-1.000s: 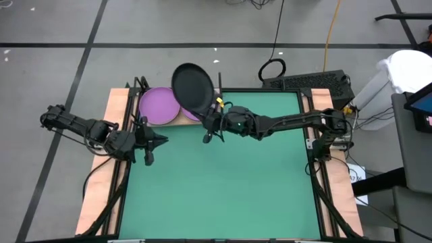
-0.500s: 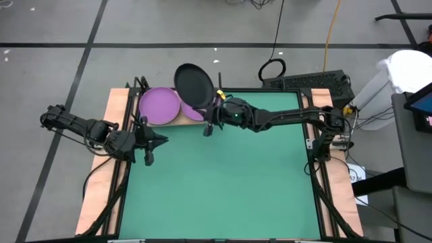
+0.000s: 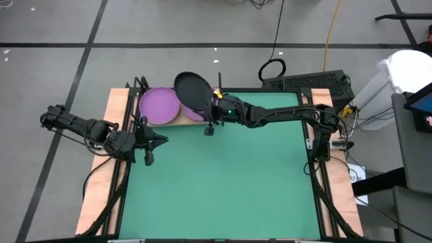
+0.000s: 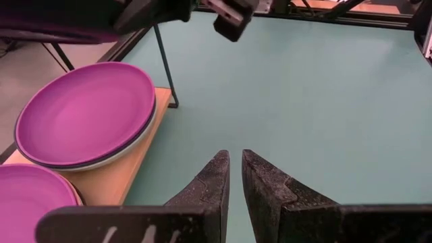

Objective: Place and stack plates onto a shelf
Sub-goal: Stack the black plate on top of the right violet plate on the shelf

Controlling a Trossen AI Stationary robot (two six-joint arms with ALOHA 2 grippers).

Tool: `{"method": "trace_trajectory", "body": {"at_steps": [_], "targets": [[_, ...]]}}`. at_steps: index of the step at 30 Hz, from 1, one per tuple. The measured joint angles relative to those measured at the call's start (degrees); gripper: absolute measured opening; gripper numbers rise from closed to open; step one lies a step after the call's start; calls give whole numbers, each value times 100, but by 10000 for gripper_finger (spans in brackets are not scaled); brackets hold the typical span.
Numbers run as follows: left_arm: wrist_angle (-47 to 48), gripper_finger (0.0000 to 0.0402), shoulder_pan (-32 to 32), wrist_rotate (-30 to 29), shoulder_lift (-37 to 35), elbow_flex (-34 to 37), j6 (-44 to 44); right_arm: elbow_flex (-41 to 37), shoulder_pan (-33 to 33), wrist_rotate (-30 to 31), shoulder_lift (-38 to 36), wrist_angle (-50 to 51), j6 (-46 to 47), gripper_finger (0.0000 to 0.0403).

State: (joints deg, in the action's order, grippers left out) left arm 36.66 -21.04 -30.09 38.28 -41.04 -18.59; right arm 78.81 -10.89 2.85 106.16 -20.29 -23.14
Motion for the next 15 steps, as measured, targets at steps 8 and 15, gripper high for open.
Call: {"method": "trace_trajectory", "body": {"at_steps": [8, 15], "targets": [[0, 49, 0, 0, 0, 0, 0, 0, -124, -18, -1, 675, 15, 1], [0, 49, 0, 0, 0, 0, -2, 0, -154, -56, 22, 1019, -11, 1]]}}
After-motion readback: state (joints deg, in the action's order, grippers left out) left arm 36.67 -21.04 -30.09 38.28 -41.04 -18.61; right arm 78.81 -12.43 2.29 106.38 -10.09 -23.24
